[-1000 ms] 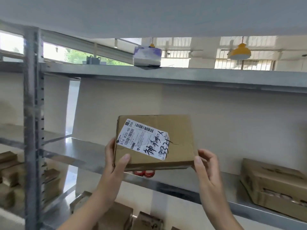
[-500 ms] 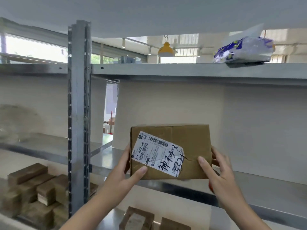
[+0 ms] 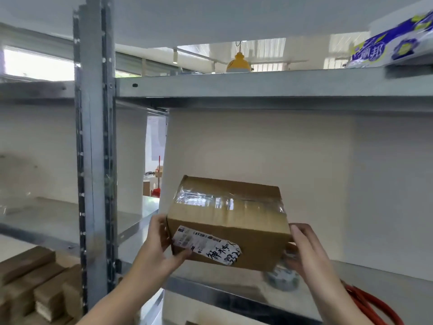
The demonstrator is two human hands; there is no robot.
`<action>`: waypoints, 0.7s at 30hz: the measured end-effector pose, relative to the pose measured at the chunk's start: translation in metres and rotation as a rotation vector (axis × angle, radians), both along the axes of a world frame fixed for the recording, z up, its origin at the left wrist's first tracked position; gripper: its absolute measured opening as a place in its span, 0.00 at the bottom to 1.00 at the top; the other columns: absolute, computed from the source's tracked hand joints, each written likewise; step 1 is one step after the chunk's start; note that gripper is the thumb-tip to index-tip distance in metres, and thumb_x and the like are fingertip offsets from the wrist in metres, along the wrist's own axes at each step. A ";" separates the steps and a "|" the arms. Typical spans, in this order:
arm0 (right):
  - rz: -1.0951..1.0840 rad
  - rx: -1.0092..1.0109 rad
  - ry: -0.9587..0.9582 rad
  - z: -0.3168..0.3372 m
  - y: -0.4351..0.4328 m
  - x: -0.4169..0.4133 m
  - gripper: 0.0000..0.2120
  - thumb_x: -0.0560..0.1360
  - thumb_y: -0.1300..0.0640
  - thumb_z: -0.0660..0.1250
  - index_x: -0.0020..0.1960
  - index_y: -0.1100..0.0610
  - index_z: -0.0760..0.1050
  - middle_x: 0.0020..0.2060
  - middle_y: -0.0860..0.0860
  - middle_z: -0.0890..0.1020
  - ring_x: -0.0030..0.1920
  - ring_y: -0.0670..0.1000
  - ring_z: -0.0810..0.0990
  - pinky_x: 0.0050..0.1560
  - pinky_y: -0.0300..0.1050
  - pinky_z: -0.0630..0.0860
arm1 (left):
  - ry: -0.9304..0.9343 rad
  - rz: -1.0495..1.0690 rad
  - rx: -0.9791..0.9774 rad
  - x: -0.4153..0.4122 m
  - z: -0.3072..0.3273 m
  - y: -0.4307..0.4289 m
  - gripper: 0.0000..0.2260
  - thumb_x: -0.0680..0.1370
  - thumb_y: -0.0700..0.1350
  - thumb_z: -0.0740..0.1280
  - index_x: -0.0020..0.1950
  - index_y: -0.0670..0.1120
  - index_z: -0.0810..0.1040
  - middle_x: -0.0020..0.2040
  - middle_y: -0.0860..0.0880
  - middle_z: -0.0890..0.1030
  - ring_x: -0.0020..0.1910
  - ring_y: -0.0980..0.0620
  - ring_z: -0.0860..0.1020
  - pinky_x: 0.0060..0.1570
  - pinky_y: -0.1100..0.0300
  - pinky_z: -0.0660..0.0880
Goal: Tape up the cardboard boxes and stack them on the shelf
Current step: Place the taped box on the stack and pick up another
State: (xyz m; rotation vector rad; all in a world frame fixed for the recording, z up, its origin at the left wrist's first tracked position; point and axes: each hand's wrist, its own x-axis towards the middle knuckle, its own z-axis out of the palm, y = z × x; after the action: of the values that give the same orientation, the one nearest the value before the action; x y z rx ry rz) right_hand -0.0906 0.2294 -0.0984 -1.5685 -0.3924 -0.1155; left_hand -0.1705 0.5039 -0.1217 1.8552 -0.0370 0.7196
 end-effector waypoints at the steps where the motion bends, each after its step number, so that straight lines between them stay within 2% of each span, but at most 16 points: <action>1: 0.010 0.012 0.039 0.002 0.005 0.004 0.14 0.79 0.40 0.57 0.55 0.49 0.73 0.50 0.50 0.82 0.51 0.50 0.83 0.56 0.51 0.78 | -0.007 -0.032 0.010 0.002 0.003 0.004 0.27 0.70 0.33 0.76 0.61 0.50 0.67 0.52 0.56 0.82 0.57 0.55 0.82 0.57 0.61 0.79; 2: 0.009 0.012 0.069 0.002 0.009 0.009 0.19 0.75 0.35 0.57 0.55 0.48 0.72 0.51 0.50 0.81 0.53 0.51 0.82 0.60 0.54 0.77 | -0.006 -0.066 0.016 0.006 0.005 0.012 0.24 0.71 0.30 0.74 0.59 0.47 0.67 0.49 0.57 0.83 0.54 0.56 0.82 0.54 0.63 0.79; 4: 0.004 0.005 0.102 0.004 0.014 0.015 0.23 0.70 0.32 0.58 0.56 0.47 0.71 0.53 0.50 0.81 0.54 0.53 0.82 0.62 0.56 0.77 | 0.009 -0.143 -0.036 0.013 0.014 0.022 0.17 0.75 0.26 0.68 0.57 0.42 0.68 0.44 0.58 0.83 0.47 0.58 0.82 0.46 0.64 0.78; 5: 0.007 -0.002 0.102 0.006 0.017 0.018 0.22 0.71 0.33 0.59 0.56 0.48 0.72 0.53 0.51 0.81 0.54 0.52 0.82 0.60 0.55 0.78 | 0.003 -0.180 -0.099 0.019 0.019 0.029 0.15 0.74 0.28 0.68 0.55 0.41 0.69 0.45 0.56 0.83 0.47 0.56 0.82 0.45 0.62 0.78; 7: 0.023 -0.019 0.077 0.010 0.021 0.021 0.16 0.76 0.40 0.62 0.55 0.50 0.74 0.53 0.52 0.82 0.48 0.49 0.84 0.55 0.54 0.80 | 0.001 -0.250 -0.335 0.031 0.024 0.044 0.16 0.65 0.35 0.70 0.50 0.39 0.71 0.48 0.46 0.82 0.48 0.47 0.81 0.43 0.57 0.80; 8: 0.054 -0.025 0.063 0.010 0.022 0.022 0.13 0.76 0.42 0.66 0.56 0.49 0.75 0.53 0.52 0.82 0.46 0.48 0.85 0.56 0.55 0.80 | 0.006 -0.284 -0.456 0.036 0.028 0.050 0.18 0.62 0.39 0.73 0.48 0.39 0.71 0.47 0.44 0.82 0.45 0.47 0.81 0.39 0.58 0.80; 9: 0.077 -0.042 0.036 0.009 0.023 0.024 0.15 0.73 0.42 0.70 0.57 0.45 0.75 0.53 0.51 0.83 0.47 0.47 0.85 0.58 0.57 0.79 | 0.000 -0.304 -0.532 0.042 0.031 0.056 0.19 0.64 0.45 0.76 0.47 0.39 0.73 0.47 0.45 0.83 0.42 0.49 0.82 0.36 0.59 0.79; 11: 0.121 -0.129 -0.045 0.007 0.029 0.023 0.23 0.65 0.38 0.70 0.60 0.36 0.74 0.52 0.46 0.82 0.53 0.47 0.84 0.59 0.53 0.78 | 0.010 -0.253 -0.520 0.054 0.033 0.067 0.14 0.79 0.55 0.66 0.49 0.45 0.80 0.47 0.50 0.84 0.40 0.52 0.84 0.38 0.59 0.79; 12: 0.145 -0.162 -0.095 0.005 0.033 0.021 0.29 0.62 0.37 0.69 0.63 0.35 0.71 0.52 0.45 0.81 0.56 0.45 0.83 0.58 0.47 0.79 | 0.019 -0.224 -0.500 0.058 0.032 0.074 0.15 0.81 0.58 0.61 0.52 0.50 0.82 0.49 0.52 0.84 0.42 0.53 0.84 0.42 0.56 0.80; 14: 0.164 -0.188 -0.156 -0.002 0.042 0.017 0.37 0.61 0.44 0.72 0.69 0.40 0.68 0.52 0.45 0.79 0.61 0.43 0.80 0.57 0.36 0.77 | 0.039 -0.180 -0.427 0.067 0.031 0.086 0.19 0.74 0.69 0.64 0.58 0.62 0.81 0.56 0.56 0.83 0.49 0.53 0.83 0.52 0.47 0.81; 15: 0.167 -0.232 -0.194 -0.007 0.048 0.016 0.39 0.62 0.50 0.74 0.72 0.42 0.66 0.54 0.45 0.79 0.64 0.43 0.79 0.59 0.34 0.76 | 0.033 -0.176 -0.347 0.068 0.031 0.090 0.26 0.66 0.75 0.66 0.61 0.67 0.78 0.59 0.58 0.80 0.52 0.54 0.82 0.53 0.48 0.81; 16: 0.168 -0.299 -0.243 -0.011 0.052 0.015 0.41 0.64 0.57 0.76 0.74 0.43 0.65 0.56 0.44 0.78 0.67 0.44 0.76 0.62 0.35 0.75 | 0.015 -0.193 -0.242 0.064 0.028 0.093 0.32 0.61 0.78 0.67 0.63 0.71 0.75 0.60 0.61 0.78 0.54 0.55 0.81 0.50 0.55 0.82; 17: 0.166 -0.368 -0.274 -0.015 0.055 0.017 0.44 0.65 0.61 0.77 0.76 0.43 0.63 0.58 0.44 0.77 0.69 0.44 0.74 0.64 0.36 0.73 | -0.011 -0.191 -0.172 0.062 0.026 0.092 0.31 0.61 0.76 0.68 0.64 0.73 0.72 0.59 0.64 0.76 0.54 0.55 0.80 0.46 0.62 0.81; 18: 0.171 -0.413 -0.287 -0.017 0.057 0.017 0.46 0.65 0.63 0.78 0.77 0.44 0.62 0.60 0.43 0.76 0.70 0.43 0.72 0.66 0.36 0.72 | -0.024 -0.198 -0.141 0.059 0.025 0.092 0.27 0.64 0.72 0.69 0.62 0.74 0.71 0.58 0.68 0.74 0.54 0.55 0.80 0.44 0.66 0.80; 20: 0.183 -0.454 -0.250 -0.017 0.058 0.018 0.49 0.64 0.59 0.80 0.78 0.42 0.59 0.62 0.46 0.75 0.69 0.40 0.71 0.66 0.33 0.71 | -0.009 -0.242 -0.131 0.058 0.020 0.091 0.16 0.72 0.65 0.70 0.58 0.77 0.72 0.53 0.77 0.73 0.55 0.58 0.79 0.42 0.70 0.79; 21: 0.174 -0.469 -0.220 -0.015 0.059 0.017 0.49 0.64 0.56 0.81 0.78 0.42 0.59 0.62 0.49 0.74 0.69 0.38 0.71 0.64 0.30 0.70 | -0.003 -0.269 -0.124 0.059 0.018 0.091 0.14 0.73 0.62 0.70 0.56 0.76 0.74 0.51 0.77 0.73 0.54 0.61 0.79 0.42 0.70 0.78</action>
State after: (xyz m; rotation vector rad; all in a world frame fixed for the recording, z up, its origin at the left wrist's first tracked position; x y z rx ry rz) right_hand -0.0731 0.2888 -0.1137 -1.9804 -0.7690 -0.0628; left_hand -0.1115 0.5949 -0.1042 1.6902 -0.2352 0.5252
